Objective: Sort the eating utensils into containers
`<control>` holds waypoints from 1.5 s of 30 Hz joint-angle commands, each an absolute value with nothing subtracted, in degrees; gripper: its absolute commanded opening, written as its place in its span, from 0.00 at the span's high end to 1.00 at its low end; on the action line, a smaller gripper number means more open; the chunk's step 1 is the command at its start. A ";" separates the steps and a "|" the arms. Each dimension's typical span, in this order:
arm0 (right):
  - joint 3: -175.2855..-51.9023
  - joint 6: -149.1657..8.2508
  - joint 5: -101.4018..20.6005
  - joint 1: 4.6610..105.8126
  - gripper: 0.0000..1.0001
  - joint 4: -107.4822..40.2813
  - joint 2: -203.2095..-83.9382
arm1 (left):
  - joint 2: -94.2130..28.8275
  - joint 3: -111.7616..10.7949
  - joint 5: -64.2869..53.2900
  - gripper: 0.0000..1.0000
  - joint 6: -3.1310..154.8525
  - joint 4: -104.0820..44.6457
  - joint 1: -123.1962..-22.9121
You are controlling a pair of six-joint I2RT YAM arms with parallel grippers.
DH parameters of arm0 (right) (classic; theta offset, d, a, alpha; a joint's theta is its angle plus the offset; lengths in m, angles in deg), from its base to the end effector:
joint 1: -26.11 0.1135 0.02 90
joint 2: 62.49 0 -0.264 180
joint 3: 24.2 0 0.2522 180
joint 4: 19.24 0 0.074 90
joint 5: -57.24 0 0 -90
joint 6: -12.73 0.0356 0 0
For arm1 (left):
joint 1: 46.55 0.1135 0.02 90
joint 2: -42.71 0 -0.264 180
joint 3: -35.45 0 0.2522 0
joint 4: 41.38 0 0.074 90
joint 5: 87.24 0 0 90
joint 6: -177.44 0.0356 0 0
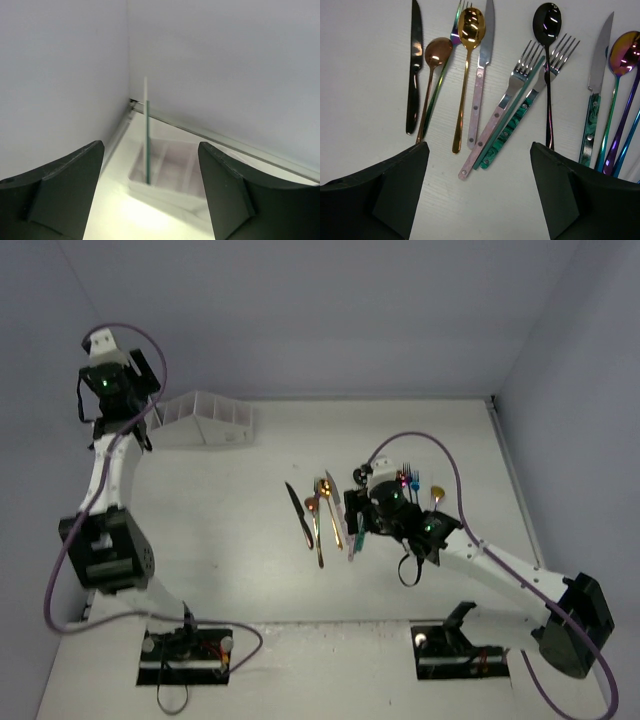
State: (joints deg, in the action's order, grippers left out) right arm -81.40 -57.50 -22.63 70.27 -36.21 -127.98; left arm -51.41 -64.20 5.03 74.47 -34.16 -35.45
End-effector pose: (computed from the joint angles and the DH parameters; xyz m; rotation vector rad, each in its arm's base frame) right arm 0.1899 0.1757 0.2708 -0.3192 2.0200 0.5317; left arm 0.3918 0.0783 0.3979 -0.3637 1.5584 0.0063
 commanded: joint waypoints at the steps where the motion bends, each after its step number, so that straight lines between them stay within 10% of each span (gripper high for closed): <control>1: -84.64 -51.71 -18.87 68.38 0.33 -37.00 -132.65 | -37.99 -60.31 7.03 0.26 69.34 -16.44 -43.18; 12: -91.43 -48.78 -19.58 63.97 0.80 -35.75 -147.48 | -9.20 -33.18 -6.14 0.26 65.89 -4.76 -52.44; 45: -88.78 -41.06 -14.89 62.42 0.87 -33.62 -160.40 | -0.26 -21.03 -4.80 0.26 67.75 -2.13 -54.91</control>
